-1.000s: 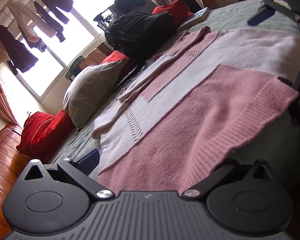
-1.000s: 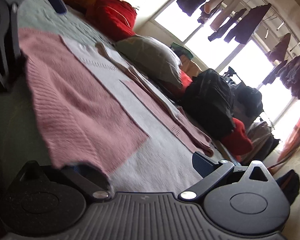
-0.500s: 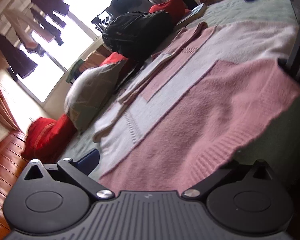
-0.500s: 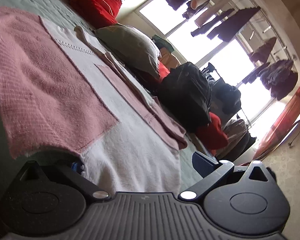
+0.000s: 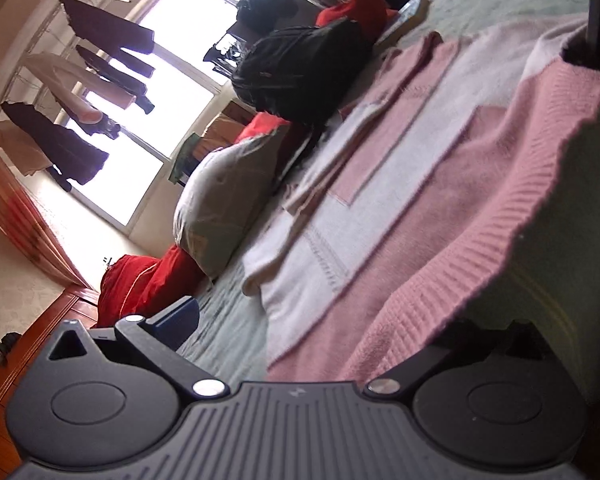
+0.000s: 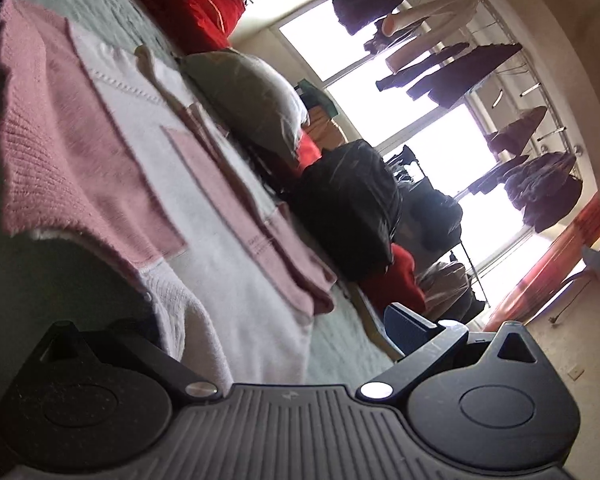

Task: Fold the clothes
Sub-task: 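Carry the held hem further over the sweater body with both grippers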

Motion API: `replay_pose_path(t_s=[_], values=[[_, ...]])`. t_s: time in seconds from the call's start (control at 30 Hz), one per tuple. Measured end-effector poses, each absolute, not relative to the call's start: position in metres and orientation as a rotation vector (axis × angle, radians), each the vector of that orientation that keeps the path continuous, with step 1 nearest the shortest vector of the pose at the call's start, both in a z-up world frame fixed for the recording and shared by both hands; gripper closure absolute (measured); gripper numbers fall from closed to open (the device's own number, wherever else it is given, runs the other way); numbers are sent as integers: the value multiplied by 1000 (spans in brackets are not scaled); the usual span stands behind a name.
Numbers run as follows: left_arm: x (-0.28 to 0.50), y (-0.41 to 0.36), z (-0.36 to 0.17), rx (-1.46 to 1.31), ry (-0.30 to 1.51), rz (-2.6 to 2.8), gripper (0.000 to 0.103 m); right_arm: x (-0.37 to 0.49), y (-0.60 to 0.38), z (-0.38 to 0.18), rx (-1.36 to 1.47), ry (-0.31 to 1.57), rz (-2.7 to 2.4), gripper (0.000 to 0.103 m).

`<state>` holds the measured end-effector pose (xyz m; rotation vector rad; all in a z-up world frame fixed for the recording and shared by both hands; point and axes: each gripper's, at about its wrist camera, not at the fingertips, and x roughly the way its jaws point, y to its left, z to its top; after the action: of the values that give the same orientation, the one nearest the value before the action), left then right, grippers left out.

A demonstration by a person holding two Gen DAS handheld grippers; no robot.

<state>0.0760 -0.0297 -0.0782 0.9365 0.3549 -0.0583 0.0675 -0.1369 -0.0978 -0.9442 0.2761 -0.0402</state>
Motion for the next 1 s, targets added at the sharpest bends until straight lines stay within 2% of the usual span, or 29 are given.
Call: replay_pose_path(t_s=[1.0], values=[[157, -24, -47, 939, 261, -25, 0, 138, -139, -68, -981, 193, -78, 0]])
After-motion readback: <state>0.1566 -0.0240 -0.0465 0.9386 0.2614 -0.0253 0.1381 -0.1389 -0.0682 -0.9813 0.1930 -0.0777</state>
